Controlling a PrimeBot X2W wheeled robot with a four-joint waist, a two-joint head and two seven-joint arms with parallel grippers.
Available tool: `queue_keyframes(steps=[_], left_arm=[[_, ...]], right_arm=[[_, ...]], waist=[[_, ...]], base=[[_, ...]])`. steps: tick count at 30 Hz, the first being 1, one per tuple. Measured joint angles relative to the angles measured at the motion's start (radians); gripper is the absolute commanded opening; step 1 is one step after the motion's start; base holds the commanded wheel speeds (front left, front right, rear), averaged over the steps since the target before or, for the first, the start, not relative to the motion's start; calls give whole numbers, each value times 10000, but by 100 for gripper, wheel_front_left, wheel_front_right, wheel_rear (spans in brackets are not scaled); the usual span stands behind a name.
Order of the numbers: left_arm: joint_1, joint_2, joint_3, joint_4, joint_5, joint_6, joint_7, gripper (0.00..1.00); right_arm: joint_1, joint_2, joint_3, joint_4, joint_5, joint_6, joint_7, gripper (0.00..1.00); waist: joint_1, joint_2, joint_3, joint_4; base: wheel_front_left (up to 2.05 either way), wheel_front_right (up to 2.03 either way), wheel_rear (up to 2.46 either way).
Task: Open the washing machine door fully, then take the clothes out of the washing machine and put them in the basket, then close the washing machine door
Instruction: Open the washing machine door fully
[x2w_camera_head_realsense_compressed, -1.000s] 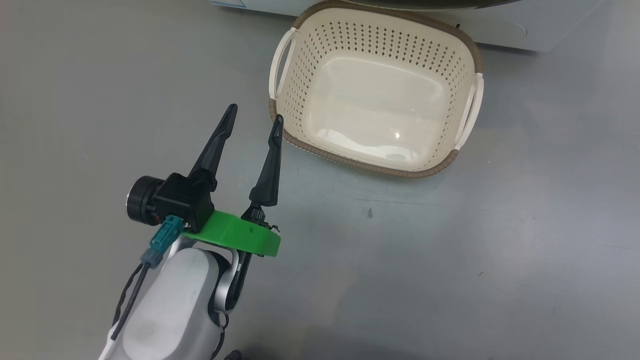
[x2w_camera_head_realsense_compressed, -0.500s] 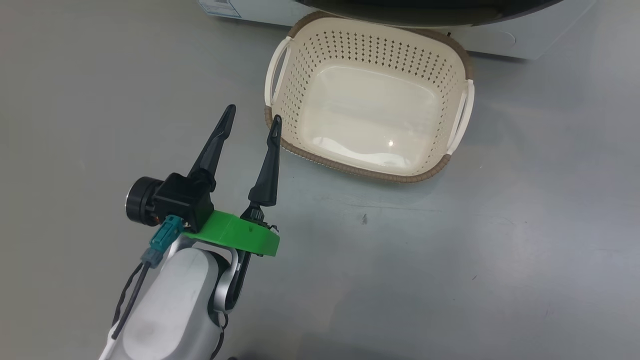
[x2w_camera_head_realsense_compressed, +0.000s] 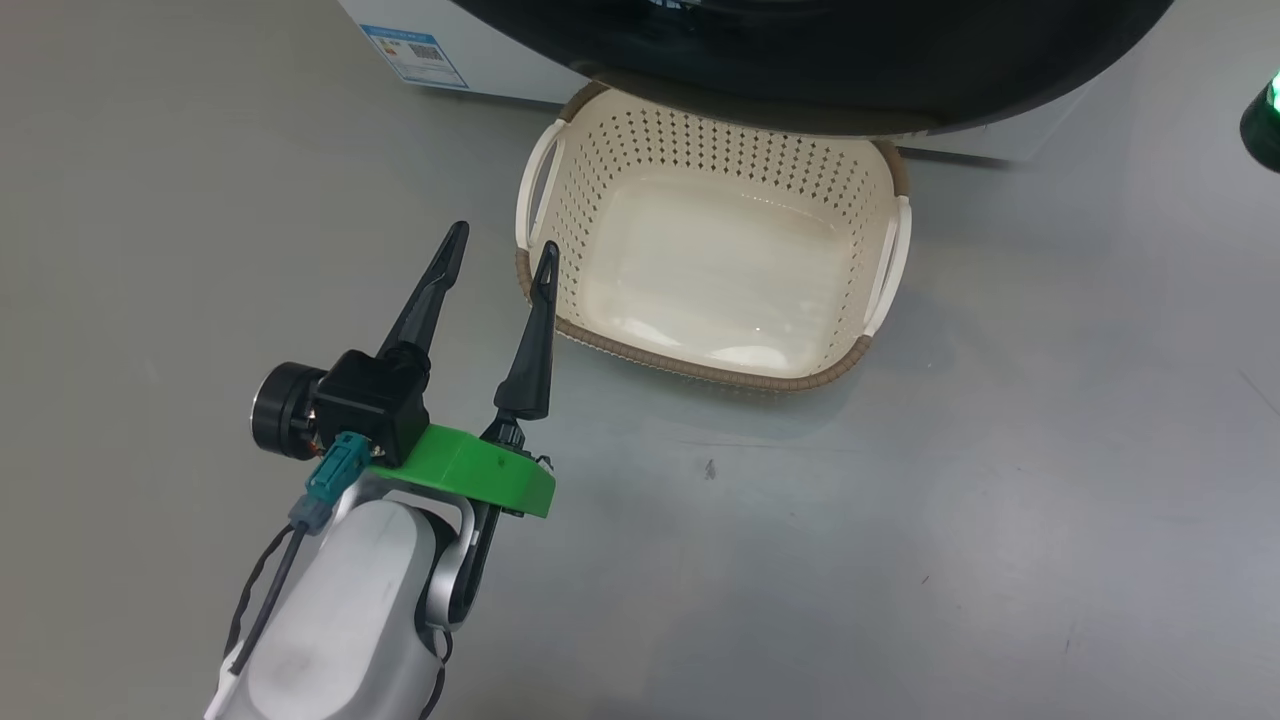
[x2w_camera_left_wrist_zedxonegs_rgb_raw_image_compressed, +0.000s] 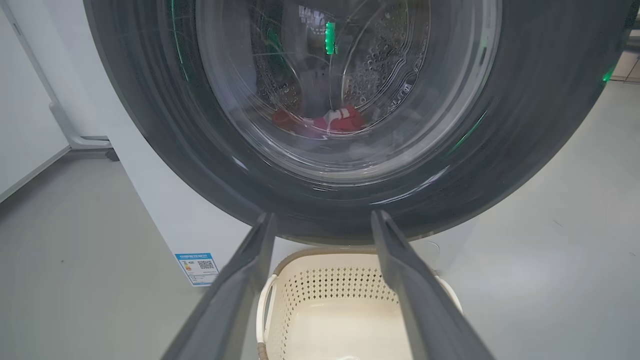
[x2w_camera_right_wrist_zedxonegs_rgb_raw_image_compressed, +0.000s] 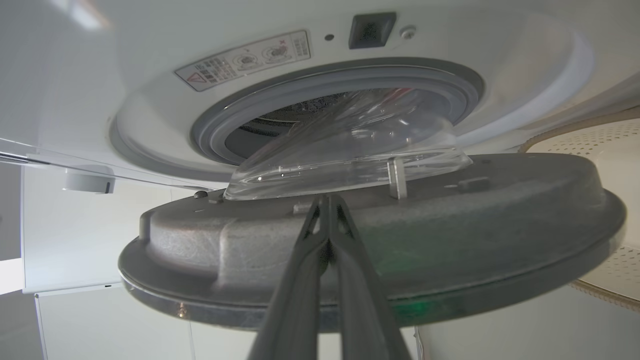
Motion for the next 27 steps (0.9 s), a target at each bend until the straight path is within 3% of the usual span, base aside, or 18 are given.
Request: queue_keyframes(steps=[27], left_arm=[[769, 6, 73, 729, 46, -261, 2, 100]], right_arm=[[2290, 639, 732, -307, 272, 625, 1407, 0]], waist=[[-1, 0, -1689, -229]], base=[[0, 0, 0]])
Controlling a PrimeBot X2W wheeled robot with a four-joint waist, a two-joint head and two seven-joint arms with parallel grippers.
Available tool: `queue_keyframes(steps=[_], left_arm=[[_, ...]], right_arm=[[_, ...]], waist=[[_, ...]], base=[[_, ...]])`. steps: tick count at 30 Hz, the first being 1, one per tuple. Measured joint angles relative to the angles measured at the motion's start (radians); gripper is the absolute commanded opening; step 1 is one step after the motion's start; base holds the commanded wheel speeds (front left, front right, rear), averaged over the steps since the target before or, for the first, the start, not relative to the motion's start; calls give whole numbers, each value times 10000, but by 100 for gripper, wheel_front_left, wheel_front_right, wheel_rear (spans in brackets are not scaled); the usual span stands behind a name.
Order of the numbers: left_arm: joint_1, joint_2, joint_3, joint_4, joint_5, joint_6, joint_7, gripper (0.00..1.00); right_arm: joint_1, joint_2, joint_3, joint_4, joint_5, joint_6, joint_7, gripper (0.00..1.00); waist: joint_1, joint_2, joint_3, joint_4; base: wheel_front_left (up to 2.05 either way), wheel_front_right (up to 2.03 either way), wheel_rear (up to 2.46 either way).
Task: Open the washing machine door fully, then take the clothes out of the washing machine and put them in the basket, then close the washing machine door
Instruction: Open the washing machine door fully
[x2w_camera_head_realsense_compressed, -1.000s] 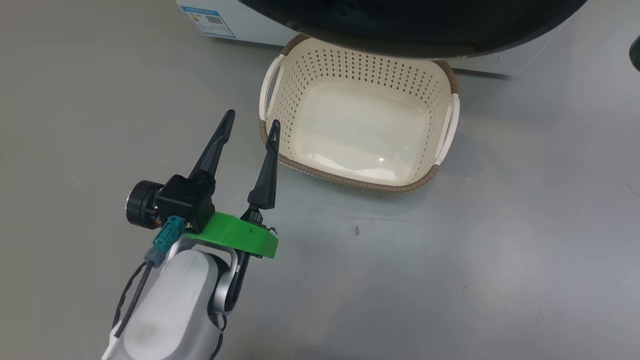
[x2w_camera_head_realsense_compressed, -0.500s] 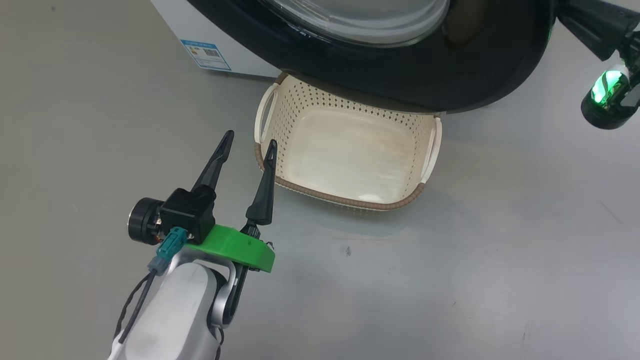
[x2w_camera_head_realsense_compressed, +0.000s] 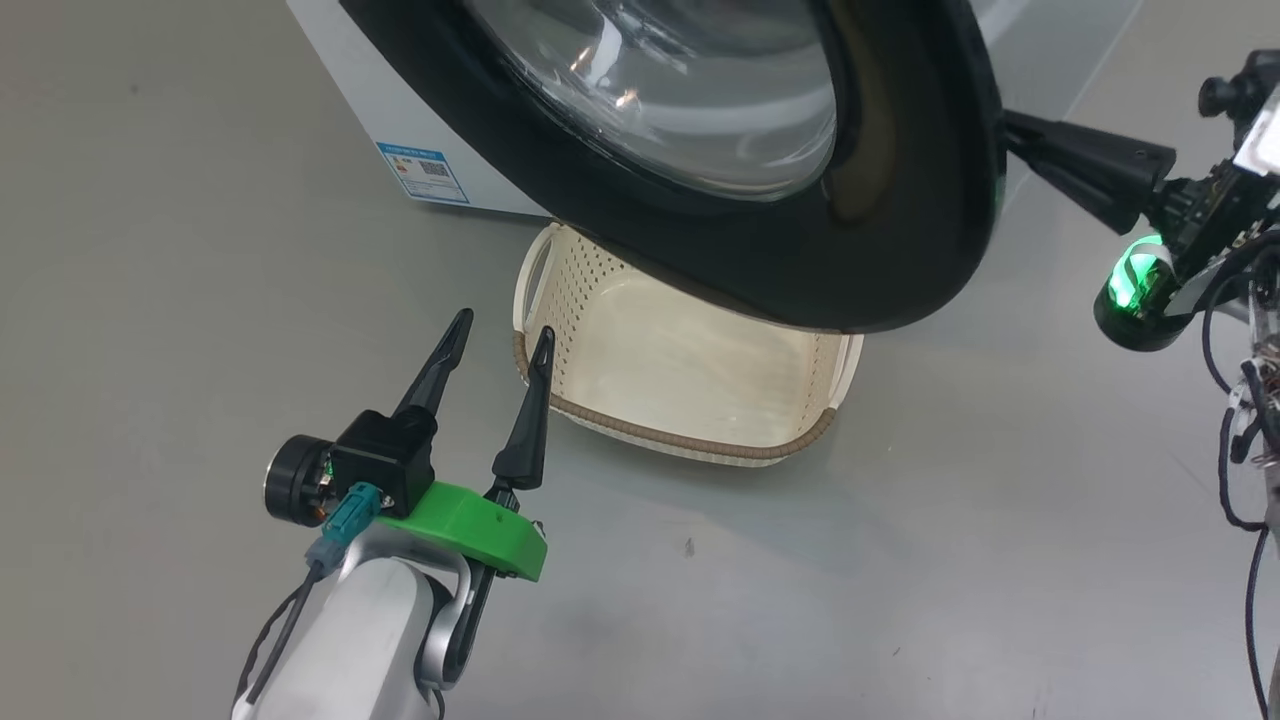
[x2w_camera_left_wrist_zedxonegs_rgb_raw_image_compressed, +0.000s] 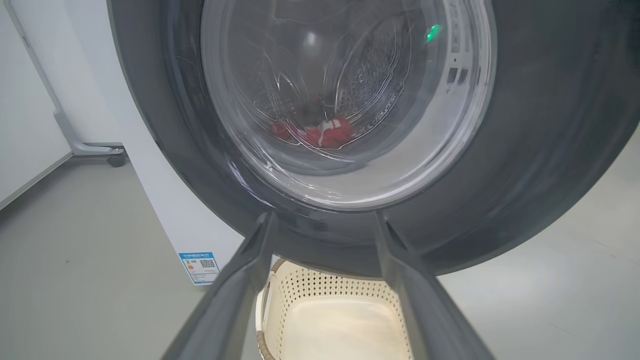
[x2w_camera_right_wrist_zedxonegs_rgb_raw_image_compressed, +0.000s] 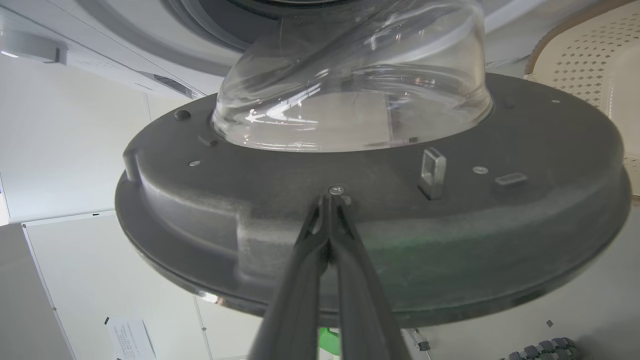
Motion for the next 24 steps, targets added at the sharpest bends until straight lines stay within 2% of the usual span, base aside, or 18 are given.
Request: queue_keyframes(steps=[16, 20, 24], left_arm=[[465, 8, -107, 288, 4, -238, 0, 100], [494, 15, -167, 291, -21, -240, 0, 100], [507, 15, -213, 291, -21, -244, 0, 100]], right_arm=[[1546, 464, 646, -757, 31, 171, 604, 0], [1749, 917, 926, -1179, 81, 176, 744, 0], [1993, 1060, 1097, -1371, 92, 190, 823, 0]], waist=[[0, 0, -963, 215], [0, 0, -1093, 438], [0, 0, -1153, 583]], base=[[0, 0, 0], [0, 0, 0], [0, 0, 0]])
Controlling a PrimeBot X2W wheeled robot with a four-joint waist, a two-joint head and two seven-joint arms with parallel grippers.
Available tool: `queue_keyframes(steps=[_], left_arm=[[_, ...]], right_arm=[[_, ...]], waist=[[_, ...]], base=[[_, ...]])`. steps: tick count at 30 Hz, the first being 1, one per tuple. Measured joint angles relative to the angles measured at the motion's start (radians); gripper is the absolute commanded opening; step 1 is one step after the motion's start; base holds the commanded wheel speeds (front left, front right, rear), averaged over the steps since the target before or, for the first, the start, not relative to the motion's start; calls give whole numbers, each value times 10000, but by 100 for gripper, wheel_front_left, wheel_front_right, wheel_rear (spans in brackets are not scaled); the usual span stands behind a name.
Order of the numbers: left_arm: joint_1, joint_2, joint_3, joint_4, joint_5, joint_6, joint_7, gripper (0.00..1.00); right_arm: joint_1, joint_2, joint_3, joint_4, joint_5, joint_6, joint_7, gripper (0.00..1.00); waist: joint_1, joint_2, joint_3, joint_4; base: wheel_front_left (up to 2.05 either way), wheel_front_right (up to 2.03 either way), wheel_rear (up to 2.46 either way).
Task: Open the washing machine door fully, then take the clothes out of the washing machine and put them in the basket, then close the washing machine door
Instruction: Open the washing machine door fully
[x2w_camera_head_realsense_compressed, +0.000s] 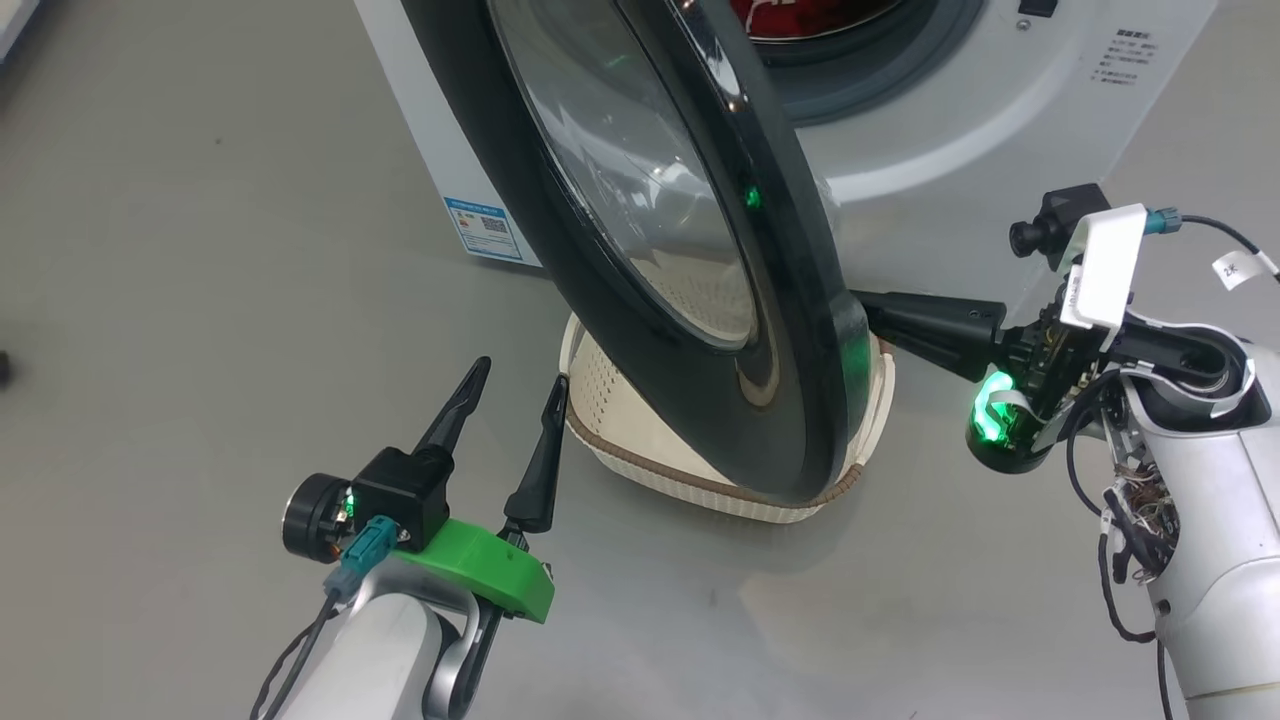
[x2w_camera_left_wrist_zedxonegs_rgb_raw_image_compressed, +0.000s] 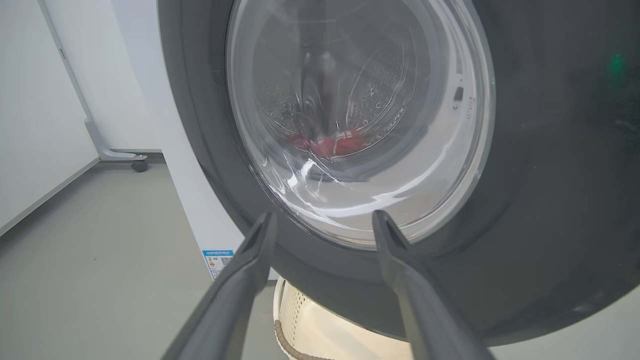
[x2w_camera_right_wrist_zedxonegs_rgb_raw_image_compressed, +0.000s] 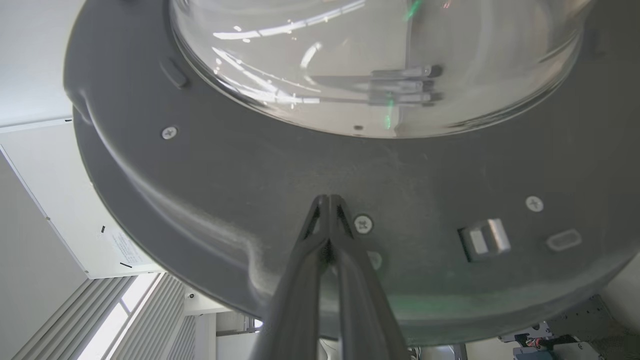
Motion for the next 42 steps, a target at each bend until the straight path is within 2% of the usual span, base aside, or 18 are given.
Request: queue_keyframes(steps=[31, 42], left_arm=[[212, 2, -199, -79, -136, -54, 0, 100], [370, 4, -40, -203, -138, 42, 0, 100]], right_arm=[[1428, 790, 1068, -1227, -84, -207, 81, 0], [1590, 932, 1283, -1476, -82, -297, -50, 0]], waist=[[0, 0, -304, 2110], [0, 0, -306, 2239]], base=[[0, 0, 0], [0, 0, 0]])
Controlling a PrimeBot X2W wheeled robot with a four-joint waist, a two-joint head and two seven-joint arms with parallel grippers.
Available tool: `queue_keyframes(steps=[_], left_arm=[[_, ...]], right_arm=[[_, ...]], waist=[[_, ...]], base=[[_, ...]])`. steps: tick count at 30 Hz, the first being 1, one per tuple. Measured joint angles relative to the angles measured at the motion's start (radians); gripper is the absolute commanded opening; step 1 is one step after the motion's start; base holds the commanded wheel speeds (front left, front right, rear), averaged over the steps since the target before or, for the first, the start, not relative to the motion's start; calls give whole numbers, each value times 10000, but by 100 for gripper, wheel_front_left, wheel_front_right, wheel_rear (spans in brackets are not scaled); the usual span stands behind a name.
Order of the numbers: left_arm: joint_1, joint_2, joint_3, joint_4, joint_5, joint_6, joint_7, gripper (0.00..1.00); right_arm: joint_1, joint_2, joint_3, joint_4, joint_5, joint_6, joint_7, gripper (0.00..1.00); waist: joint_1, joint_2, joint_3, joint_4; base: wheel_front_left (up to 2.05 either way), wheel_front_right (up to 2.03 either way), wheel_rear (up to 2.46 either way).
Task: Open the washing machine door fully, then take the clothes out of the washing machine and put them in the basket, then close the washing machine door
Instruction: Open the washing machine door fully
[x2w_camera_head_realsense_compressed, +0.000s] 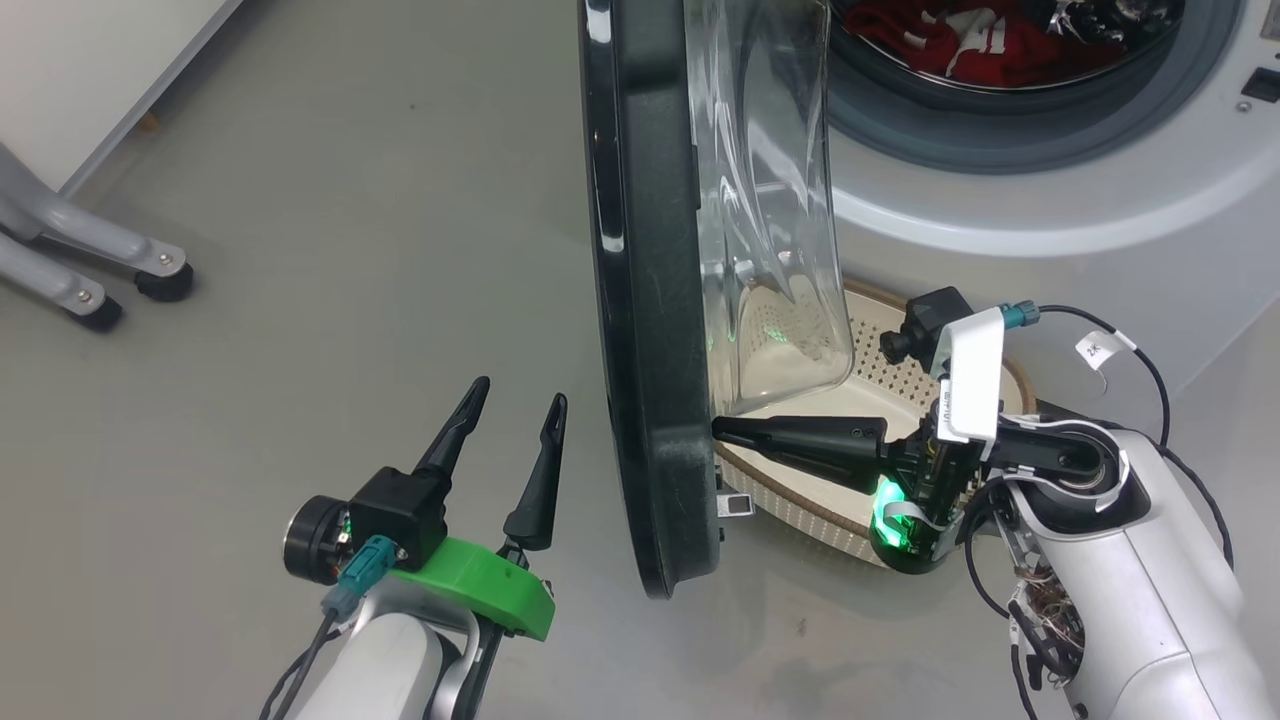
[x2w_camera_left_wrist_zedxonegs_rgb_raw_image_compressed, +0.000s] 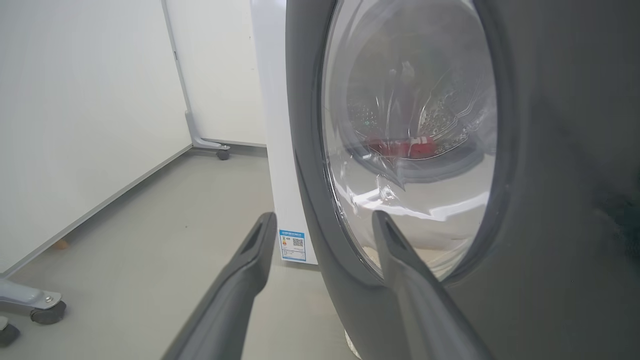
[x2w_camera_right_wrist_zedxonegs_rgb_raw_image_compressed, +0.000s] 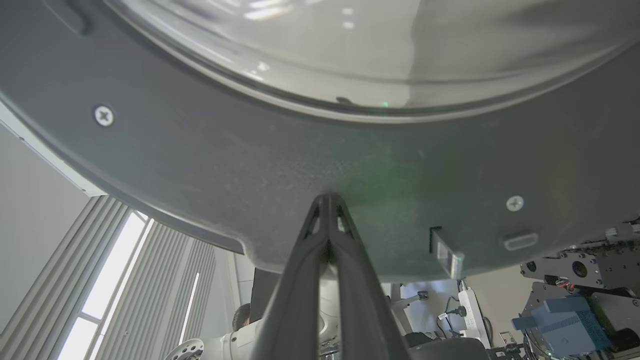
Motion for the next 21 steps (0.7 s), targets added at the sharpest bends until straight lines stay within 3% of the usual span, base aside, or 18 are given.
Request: queue_keyframes(steps=[8, 21], left_arm=[[9, 2, 104, -13, 2, 63, 0, 100], [198, 6, 253, -58, 31, 151, 0, 100]], right_arm=[[340, 42, -616, -201, 211, 113, -453, 0], [1619, 121, -2468, -849, 819, 825, -1762, 0]], waist=[[0, 0, -19, -122], [0, 0, -127, -576]], base=[[0, 0, 0], [0, 0, 0]])
